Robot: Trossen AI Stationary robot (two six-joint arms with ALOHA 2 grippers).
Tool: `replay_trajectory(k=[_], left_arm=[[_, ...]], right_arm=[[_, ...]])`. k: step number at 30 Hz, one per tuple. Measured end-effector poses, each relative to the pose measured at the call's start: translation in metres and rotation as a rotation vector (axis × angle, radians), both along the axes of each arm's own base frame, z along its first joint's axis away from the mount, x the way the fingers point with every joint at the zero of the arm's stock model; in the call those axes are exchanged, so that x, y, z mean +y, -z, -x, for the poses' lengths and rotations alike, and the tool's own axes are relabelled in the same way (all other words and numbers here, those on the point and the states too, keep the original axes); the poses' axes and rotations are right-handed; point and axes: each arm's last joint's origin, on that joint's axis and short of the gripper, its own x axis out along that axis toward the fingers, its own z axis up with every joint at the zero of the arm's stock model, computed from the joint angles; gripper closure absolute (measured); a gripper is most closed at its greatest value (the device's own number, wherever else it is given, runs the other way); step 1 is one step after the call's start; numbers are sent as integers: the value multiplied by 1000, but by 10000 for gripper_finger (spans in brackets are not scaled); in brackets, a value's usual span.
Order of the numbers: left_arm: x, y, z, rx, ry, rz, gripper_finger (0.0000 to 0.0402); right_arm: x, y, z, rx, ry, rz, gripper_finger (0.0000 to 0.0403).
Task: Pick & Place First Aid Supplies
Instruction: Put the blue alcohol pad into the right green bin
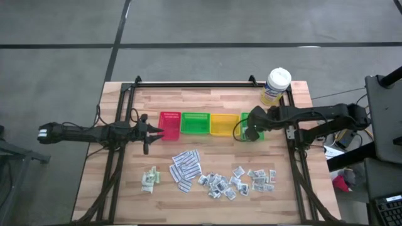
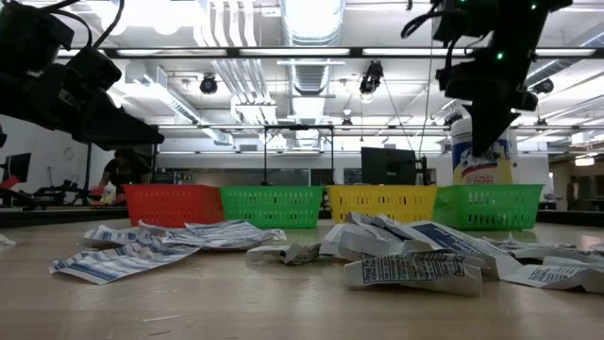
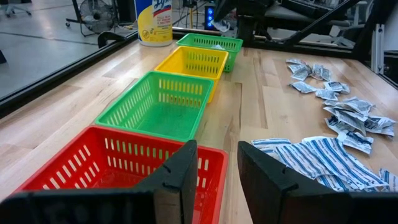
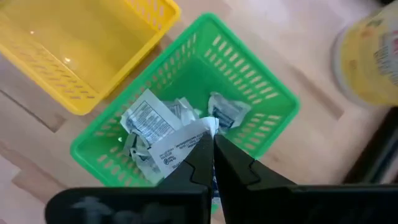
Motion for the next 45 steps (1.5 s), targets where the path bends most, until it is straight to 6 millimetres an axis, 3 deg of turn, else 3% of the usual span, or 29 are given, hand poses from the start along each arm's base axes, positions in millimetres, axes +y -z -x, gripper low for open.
replay_trajectory(k=[12,24,39,45], left_arm=[[0,0,0,0,0,-2,289],[0,0,0,0,0,-1,289],[0,0,0,0,0,0,289],[0,0,0,0,-1,0,289]], right_arm=[[-13,12,-4,-74,22,-38,394],[-18,45,-10,-69,-17,4,394],[-20,48,-9,-35,-57,48,394],[-20,48,-9,-28,-75,53,364]])
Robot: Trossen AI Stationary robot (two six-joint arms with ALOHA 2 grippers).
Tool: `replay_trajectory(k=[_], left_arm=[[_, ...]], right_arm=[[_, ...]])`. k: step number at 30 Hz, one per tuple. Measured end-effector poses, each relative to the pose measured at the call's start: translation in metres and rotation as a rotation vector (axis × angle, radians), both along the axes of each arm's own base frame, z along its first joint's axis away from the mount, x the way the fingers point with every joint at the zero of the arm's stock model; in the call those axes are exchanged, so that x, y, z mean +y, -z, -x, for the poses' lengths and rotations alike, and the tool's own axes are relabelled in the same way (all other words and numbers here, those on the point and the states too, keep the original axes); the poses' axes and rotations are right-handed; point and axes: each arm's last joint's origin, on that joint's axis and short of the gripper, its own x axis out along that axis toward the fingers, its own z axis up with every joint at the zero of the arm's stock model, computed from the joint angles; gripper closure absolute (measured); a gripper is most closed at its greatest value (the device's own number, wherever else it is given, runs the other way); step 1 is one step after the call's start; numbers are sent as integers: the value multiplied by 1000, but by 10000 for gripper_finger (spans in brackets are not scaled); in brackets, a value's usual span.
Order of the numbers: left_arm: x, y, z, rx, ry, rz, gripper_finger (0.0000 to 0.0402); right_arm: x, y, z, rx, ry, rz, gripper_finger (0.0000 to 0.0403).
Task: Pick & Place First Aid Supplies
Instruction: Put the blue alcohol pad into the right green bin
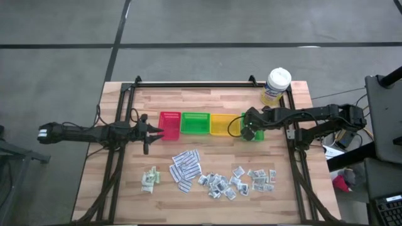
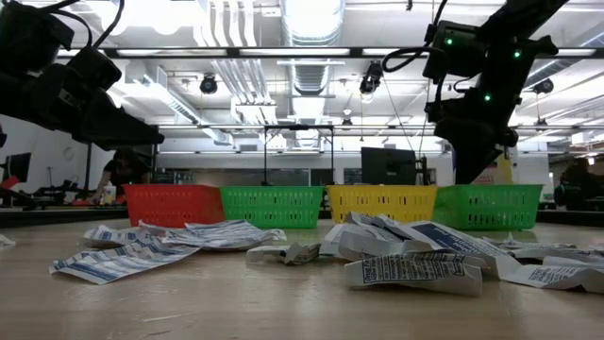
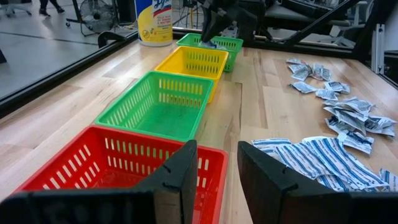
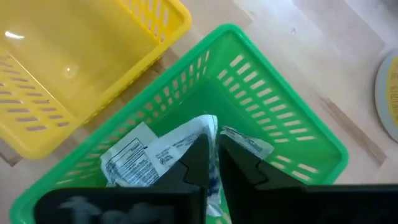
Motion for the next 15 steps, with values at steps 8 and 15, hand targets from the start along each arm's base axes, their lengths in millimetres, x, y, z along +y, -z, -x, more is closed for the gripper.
replay_trajectory(k=[8,15], left_arm=[[0,0,0,0,0,-1,289],[0,0,0,0,0,-1,289]], right_arm=[[-1,-5,0,19,-48,31,306],[2,-29,-10,-92,-81,-38,302]])
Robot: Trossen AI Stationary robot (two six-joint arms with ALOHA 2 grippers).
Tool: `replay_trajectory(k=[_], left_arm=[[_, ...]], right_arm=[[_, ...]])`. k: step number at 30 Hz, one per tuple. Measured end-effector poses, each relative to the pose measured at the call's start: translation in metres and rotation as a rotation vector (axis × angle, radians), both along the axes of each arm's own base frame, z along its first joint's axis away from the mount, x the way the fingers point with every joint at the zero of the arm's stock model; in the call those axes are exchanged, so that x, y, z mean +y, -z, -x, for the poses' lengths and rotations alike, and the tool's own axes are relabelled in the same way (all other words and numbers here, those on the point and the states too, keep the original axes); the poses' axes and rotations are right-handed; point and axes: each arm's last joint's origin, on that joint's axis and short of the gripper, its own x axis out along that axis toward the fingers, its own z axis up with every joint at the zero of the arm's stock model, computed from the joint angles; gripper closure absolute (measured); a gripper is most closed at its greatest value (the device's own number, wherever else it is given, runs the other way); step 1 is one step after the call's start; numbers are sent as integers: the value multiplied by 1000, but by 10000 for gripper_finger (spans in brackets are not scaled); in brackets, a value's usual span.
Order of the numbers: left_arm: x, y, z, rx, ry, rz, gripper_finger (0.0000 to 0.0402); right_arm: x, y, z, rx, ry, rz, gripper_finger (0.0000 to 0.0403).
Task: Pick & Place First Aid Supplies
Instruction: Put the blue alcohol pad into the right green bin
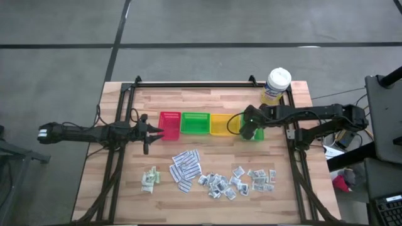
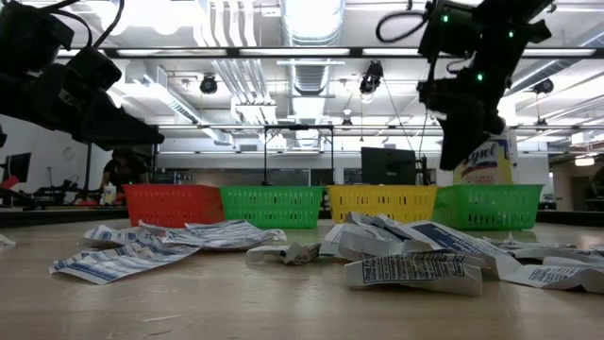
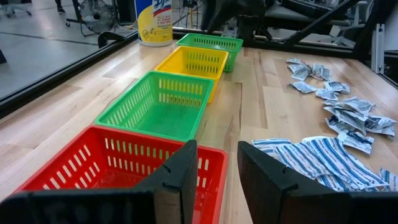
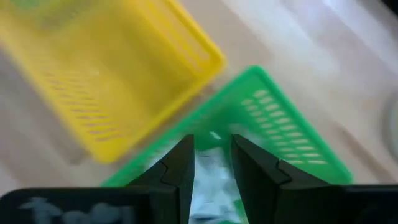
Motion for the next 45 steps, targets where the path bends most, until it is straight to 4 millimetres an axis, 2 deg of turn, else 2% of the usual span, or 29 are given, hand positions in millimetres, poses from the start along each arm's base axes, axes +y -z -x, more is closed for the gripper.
replay_trajectory(k=[7,16,28,38,45], left_arm=[[0,0,0,0,0,-1,289],[0,0,0,0,0,-2,289],[0,0,0,1,-1,-2,289],[0,0,0,1,-1,-2,289],[0,0,0,0,-2,-1,289]], right_arm=[[22,-9,-7,-79,-94,-151,321],[71,-10,-9,-100,-255,-189,339],[126,-20,-11,-272,-517,-204,346],[150,-21,-3,-281,-623,-221,346],[152,-20,-1,-277,-635,-221,346]])
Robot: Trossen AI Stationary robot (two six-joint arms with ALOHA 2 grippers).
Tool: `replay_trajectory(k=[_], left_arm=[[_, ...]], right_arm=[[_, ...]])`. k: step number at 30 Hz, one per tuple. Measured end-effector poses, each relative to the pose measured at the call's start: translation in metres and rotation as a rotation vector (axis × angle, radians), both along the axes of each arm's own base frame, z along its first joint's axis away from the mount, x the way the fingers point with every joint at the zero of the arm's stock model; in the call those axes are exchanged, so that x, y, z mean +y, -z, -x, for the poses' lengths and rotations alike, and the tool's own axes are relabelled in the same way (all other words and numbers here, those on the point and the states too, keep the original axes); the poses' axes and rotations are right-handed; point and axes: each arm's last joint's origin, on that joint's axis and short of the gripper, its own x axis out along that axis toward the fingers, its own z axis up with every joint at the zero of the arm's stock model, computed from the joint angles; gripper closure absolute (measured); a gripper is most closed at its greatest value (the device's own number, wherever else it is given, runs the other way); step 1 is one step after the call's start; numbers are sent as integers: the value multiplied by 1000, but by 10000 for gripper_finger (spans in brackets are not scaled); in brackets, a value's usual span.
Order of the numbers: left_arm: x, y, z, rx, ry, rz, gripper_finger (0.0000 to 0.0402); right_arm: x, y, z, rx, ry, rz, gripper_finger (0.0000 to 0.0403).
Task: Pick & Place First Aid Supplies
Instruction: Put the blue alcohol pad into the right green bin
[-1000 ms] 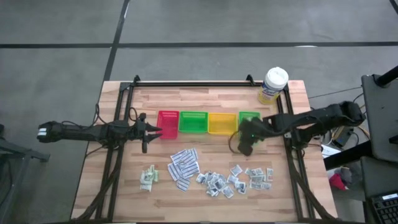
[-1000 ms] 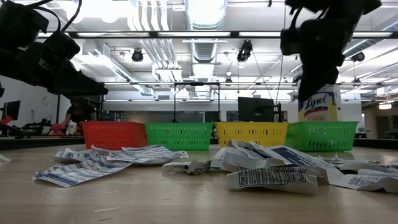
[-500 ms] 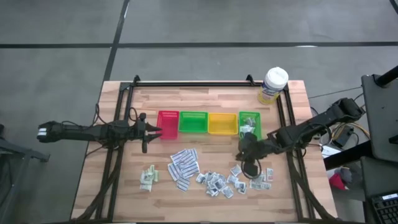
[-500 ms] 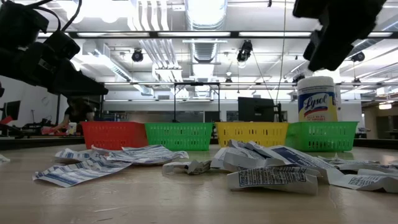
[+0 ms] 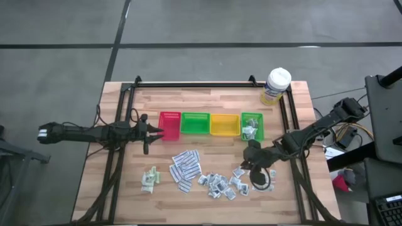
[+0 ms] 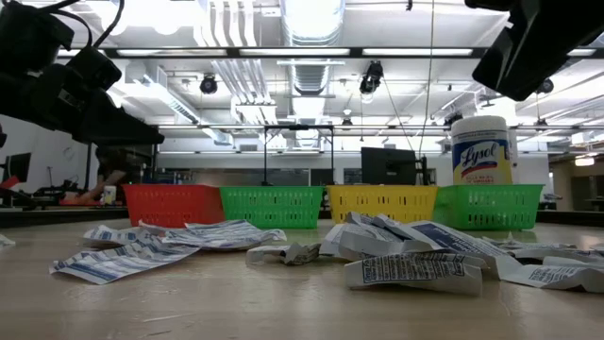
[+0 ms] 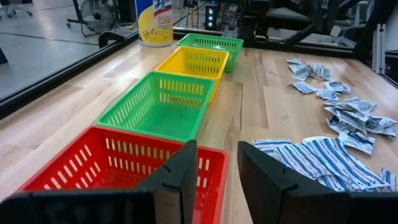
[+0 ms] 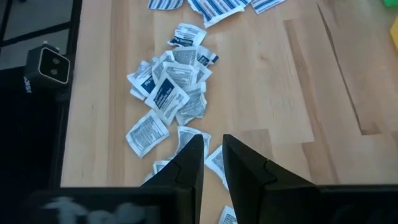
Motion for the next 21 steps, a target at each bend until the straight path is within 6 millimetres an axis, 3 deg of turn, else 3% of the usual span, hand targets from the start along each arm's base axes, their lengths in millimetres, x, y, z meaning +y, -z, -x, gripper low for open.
replay_trajectory(k=[8,21], left_arm=[[0,0,0,0,0,0,289],[0,0,0,0,-1,1,289]], right_arm=[[1,4,-1,-2,-116,93,346],[13,41,-24,135,-311,239,346]])
